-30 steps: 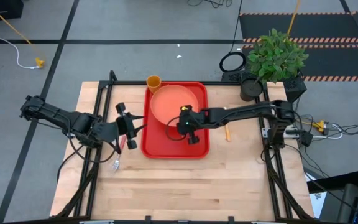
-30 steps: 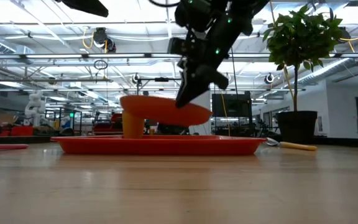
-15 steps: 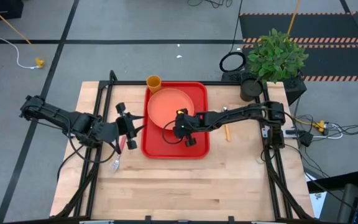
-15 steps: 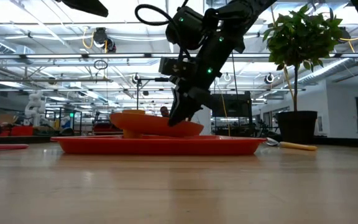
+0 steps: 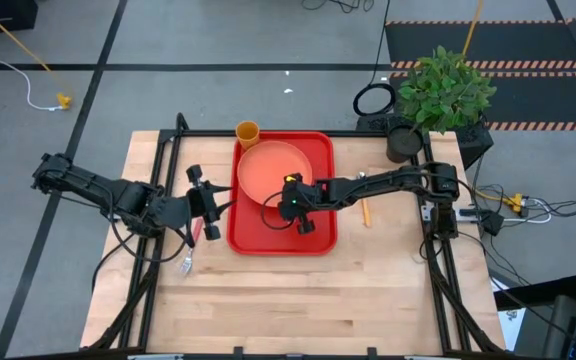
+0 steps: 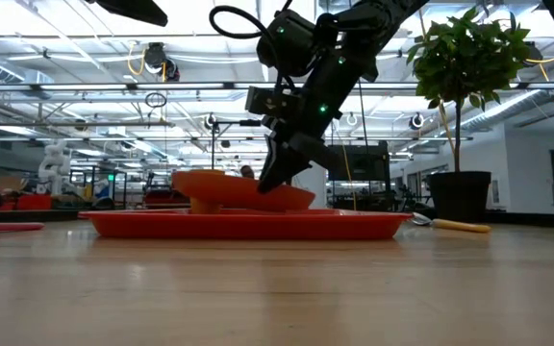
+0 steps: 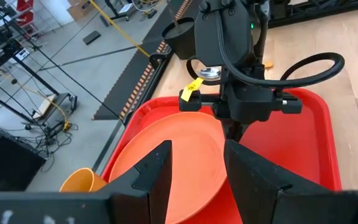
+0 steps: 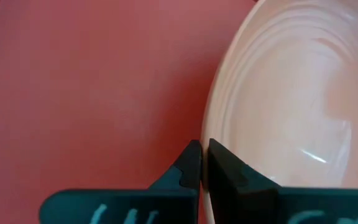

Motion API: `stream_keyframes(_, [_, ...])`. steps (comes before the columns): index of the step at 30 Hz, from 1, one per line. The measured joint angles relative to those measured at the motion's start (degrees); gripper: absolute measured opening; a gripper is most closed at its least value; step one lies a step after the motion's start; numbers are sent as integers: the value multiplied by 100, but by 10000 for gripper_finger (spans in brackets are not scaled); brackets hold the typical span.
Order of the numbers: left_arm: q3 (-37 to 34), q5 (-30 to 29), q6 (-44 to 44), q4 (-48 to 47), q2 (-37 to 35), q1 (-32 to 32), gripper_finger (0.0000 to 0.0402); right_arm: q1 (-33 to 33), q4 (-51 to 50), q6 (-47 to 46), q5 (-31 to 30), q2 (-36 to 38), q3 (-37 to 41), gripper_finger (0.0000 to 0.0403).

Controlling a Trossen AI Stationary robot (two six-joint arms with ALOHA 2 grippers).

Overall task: Pick and place plate/cup/fork/spoon on tray
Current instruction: Put the orange plate on the red serving tray to the left side of the yellow cup

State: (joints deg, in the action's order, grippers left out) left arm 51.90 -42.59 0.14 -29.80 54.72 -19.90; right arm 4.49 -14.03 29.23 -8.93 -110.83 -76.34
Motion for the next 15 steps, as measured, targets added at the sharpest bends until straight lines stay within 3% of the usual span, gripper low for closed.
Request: stream_keyframes(15, [0,2,9,2,0,-2,150,-1,66,0,0,0,2,26])
